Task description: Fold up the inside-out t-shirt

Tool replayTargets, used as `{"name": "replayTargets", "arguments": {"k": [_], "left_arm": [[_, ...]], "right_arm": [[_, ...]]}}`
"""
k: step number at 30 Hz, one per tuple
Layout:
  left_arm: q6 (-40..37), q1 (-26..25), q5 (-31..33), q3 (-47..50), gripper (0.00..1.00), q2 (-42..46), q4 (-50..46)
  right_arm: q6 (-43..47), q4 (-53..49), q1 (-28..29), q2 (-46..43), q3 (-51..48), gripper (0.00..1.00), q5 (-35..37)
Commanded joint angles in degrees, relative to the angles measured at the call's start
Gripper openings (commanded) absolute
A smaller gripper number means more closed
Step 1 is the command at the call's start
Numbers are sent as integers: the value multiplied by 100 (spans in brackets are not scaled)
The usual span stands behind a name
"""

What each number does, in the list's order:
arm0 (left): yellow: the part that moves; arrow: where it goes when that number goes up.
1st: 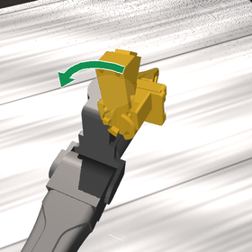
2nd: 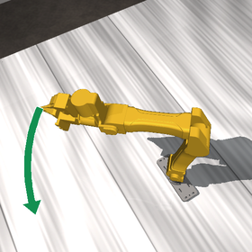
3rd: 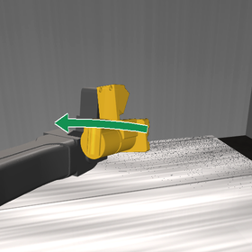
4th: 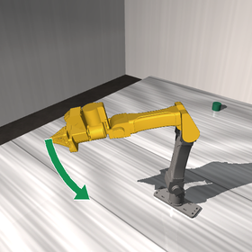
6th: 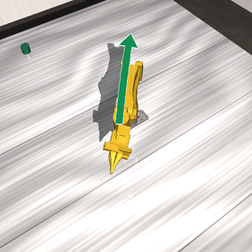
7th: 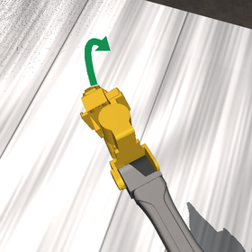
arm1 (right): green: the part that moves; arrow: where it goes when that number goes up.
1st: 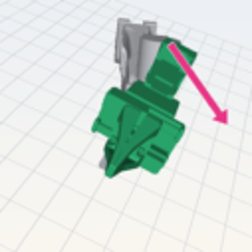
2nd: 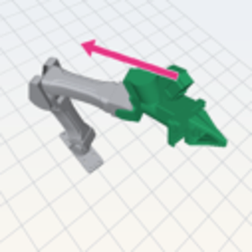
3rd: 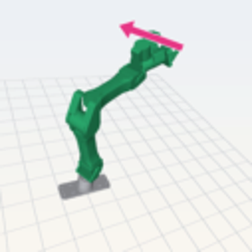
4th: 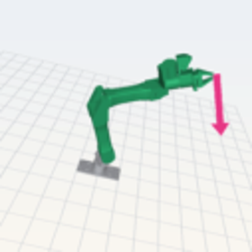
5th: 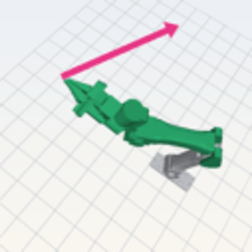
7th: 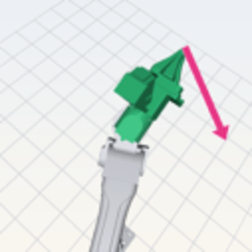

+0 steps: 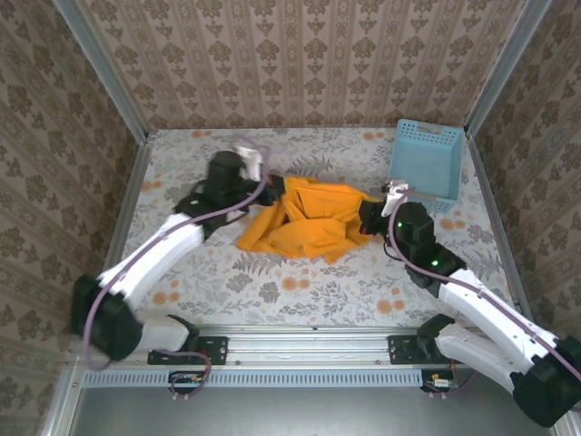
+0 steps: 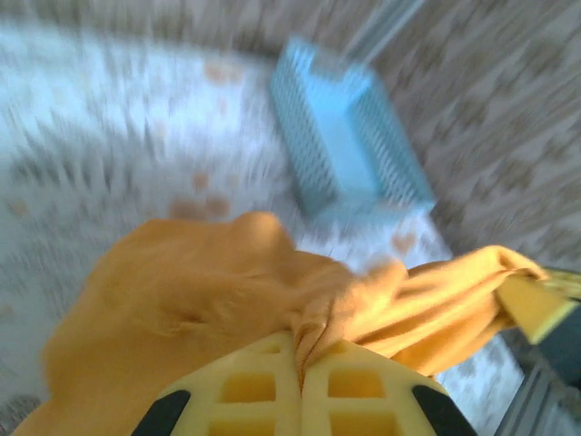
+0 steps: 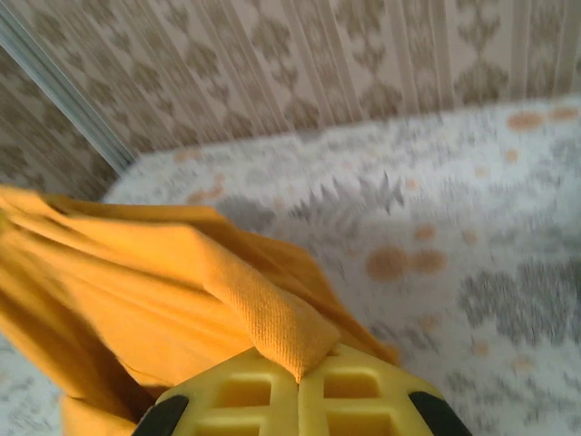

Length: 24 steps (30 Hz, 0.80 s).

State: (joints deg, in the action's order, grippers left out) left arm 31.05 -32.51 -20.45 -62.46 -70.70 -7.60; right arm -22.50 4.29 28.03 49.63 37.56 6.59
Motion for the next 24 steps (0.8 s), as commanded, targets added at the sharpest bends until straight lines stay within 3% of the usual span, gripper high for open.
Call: {"name": "replayTargets", "arguments": {"k": [1, 7, 11, 13, 20, 24], "left_arm": [[-244, 55, 382, -79, 0, 617, -354], [98, 851, -88, 271, 0, 7, -453], [-153, 946, -82, -185, 0, -861, -1371], [-222, 923, -293, -279, 0, -971, -1410], [-170, 493, -580, 248, 0, 91, -219], [-286, -83, -878, 263, 0, 345, 218]], "right_arm": [[215, -216, -105, -329, 392, 0, 80], [8, -26, -127, 487, 296, 0, -243], [-206, -151, -300, 1110, 417, 0, -374], [-224, -318, -392, 1296, 612, 0, -518], [-189, -576, -588, 1647, 1184, 0, -517], [-191, -452, -507, 2006, 1704, 0, -1459]]}}
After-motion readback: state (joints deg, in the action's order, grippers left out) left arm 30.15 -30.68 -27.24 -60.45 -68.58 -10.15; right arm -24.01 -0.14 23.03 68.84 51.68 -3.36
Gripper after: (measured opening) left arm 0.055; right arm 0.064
